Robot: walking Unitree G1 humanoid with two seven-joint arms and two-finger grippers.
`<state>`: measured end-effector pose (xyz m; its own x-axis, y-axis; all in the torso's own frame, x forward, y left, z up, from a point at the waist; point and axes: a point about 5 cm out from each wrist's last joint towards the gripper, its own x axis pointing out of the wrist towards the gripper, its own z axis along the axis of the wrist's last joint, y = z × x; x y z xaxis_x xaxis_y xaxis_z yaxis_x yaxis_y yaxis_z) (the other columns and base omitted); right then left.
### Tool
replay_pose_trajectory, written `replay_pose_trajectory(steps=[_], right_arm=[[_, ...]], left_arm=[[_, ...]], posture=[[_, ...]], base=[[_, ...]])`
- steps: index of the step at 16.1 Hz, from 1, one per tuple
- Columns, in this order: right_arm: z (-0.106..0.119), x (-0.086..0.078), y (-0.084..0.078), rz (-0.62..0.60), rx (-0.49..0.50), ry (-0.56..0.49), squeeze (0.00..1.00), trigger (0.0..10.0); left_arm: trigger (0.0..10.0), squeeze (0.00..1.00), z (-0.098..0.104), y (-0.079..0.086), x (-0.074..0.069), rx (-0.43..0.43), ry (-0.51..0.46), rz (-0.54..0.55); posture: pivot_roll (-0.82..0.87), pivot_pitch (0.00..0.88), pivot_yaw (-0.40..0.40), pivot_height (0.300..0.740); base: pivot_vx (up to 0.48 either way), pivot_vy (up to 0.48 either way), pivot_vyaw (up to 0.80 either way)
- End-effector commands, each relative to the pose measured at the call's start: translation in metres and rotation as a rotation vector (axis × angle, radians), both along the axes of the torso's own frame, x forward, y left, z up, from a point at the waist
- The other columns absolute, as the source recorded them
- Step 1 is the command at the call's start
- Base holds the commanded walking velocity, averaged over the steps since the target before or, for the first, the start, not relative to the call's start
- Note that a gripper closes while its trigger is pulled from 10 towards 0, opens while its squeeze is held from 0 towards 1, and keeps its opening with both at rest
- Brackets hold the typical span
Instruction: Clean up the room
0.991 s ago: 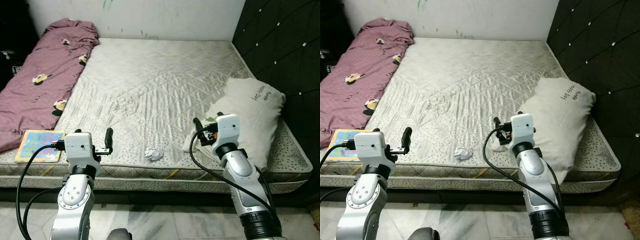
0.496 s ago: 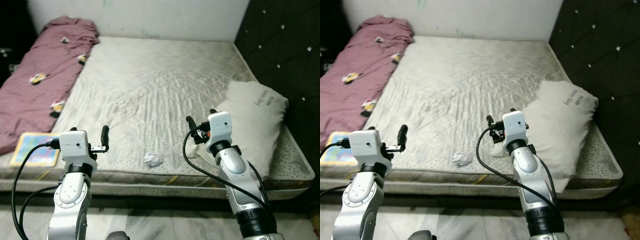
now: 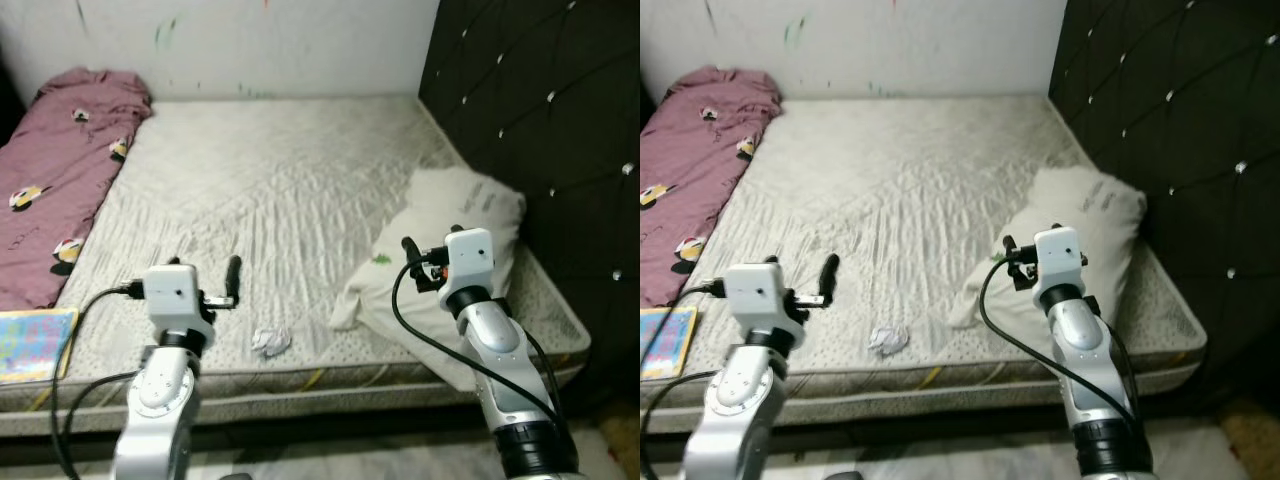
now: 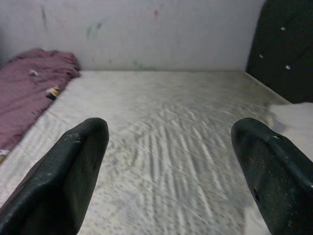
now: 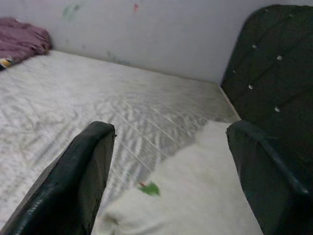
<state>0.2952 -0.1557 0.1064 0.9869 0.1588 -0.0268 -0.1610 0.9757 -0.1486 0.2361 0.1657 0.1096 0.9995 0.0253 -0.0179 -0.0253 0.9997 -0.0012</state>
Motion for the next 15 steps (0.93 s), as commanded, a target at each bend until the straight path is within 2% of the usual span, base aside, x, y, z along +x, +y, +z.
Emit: replay_pose_trajectory(steps=[1,4,12,15], right_arm=[[0.0073,0.0024,0.0098,0.027,0.009,-0.027,0.0,10.0],[0.0067,0.0027,0.0082,0.015,0.038,-0.022,0.0,10.0],[0.0067,0.0031,0.0072,0.005,0.046,-0.02,0.0,10.0],[0.0066,0.0032,0.007,0.007,0.048,-0.019,0.0,10.0]], left_arm=[[10.0,0.0,0.0003,0.0054,-0.0004,0.007,0.005,0.023],[10.0,0.0,-0.0016,0.0067,0.0013,0.001,0.022,0.051],[10.0,0.0,-0.0027,0.0073,0.0025,-0.008,0.034,0.056],[10.0,0.0,-0.0003,0.0079,0.0028,0.003,0.007,0.065]], posture=[[0.07,0.0,-0.039,0.74],[0.07,0.0,-0.039,0.74],[0.07,0.0,-0.038,0.74],[0.07,0.0,-0.038,0.74]], base=[[0.0,0.0,0.0],[0.0,0.17,0.0],[0.0,0.48,0.0],[0.0,0.48,0.0]])
